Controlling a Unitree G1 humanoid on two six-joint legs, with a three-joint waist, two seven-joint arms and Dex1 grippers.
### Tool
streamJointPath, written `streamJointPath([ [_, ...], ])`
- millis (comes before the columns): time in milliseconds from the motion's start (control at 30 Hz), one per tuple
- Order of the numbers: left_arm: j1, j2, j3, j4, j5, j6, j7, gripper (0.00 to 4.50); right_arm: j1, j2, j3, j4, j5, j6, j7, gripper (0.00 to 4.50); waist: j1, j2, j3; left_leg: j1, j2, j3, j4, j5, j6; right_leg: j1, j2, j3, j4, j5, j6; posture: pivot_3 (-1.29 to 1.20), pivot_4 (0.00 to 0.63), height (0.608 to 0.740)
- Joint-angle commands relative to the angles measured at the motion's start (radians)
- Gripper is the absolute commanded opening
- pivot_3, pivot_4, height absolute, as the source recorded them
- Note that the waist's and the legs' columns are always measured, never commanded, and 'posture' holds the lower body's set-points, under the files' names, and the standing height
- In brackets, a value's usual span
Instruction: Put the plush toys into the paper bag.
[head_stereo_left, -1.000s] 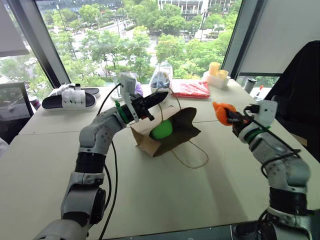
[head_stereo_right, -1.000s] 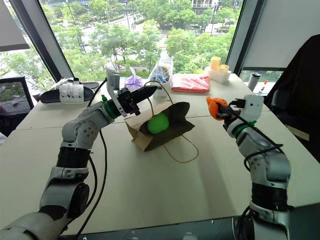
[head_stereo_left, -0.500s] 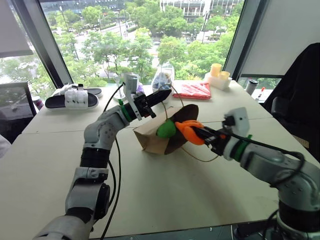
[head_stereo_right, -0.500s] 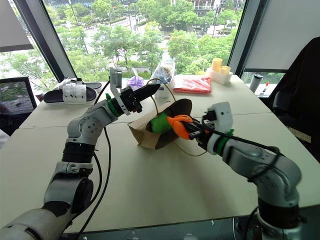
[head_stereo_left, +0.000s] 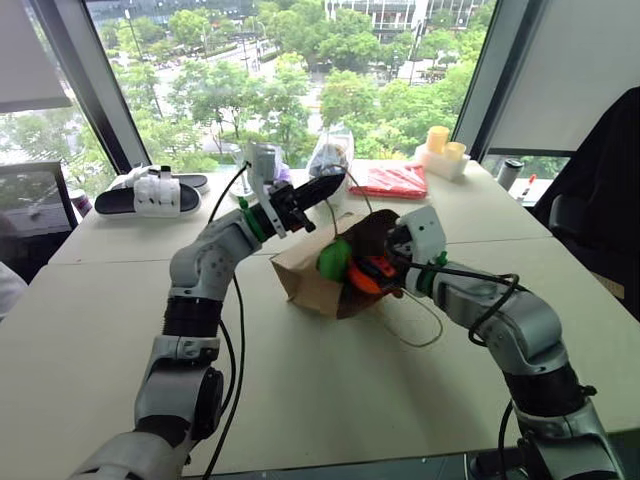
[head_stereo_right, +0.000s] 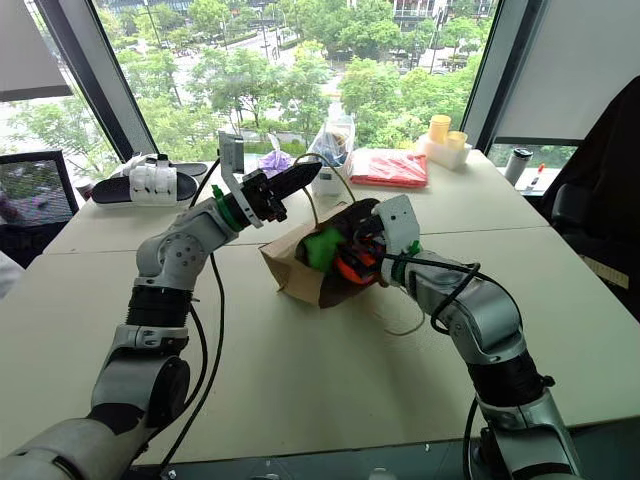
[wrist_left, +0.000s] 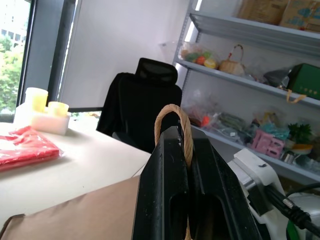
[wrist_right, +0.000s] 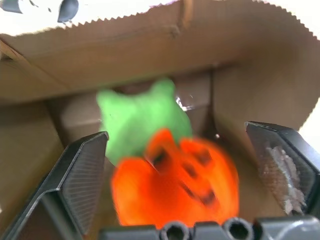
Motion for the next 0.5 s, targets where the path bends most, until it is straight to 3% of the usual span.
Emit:
streamJointPath([
  [33,-0.009,0.004,0.02,-0.008,-0.012,-0.013,0.0,0.0,0.055,-0.01,-0.132,-0.141,0.089,-0.003,0.059,4.47,0.002,0.0,0.0,0.0,0.0,0.0,0.0,0.0,0.0,0.0,0.0,0.0,0.0,0.0,0.0,0.0,0.15,0.74],
  [167,-0.011,0.005,0.021,0.004,-0.01,-0.016,-0.002,0.0,0.123,0.01,-0.315,-0.237,0.273,0.033,0.078,4.47,0.003,0.0,0.0,0.0,0.0,-0.001,0.001,-0.003,0.005,0.002,0.0,0.0,0.0,0.0,0.0,0.0,0.15,0.74],
  [267,-0.015,0.007,0.027,0.014,-0.013,-0.014,0.0,0.0,0.169,0.009,-0.468,-0.247,0.407,0.085,0.005,4.47,0.003,0.0,0.0,0.0,0.0,0.0,0.001,-0.003,0.005,0.001,0.0,0.0,0.0,0.0,0.0,0.0,0.15,0.74],
  [367,-0.022,0.007,0.029,0.033,-0.01,-0.02,-0.006,0.0,0.363,-0.033,-0.662,-0.229,0.485,0.136,-0.005,4.47,0.015,-0.001,-0.001,0.001,0.0,-0.001,0.0,-0.003,0.006,0.002,0.0,0.0,-0.001,0.0,0.0,0.0,0.15,0.74],
  [500,-0.029,0.005,0.032,0.047,-0.008,-0.026,-0.011,0.0,0.526,0.05,-0.752,-0.19,0.663,0.122,-0.056,4.47,0.017,-0.001,-0.001,0.001,0.0,0.002,0.001,-0.004,0.008,0.002,0.0,0.001,0.0,0.0,0.0,0.0,0.15,0.74],
])
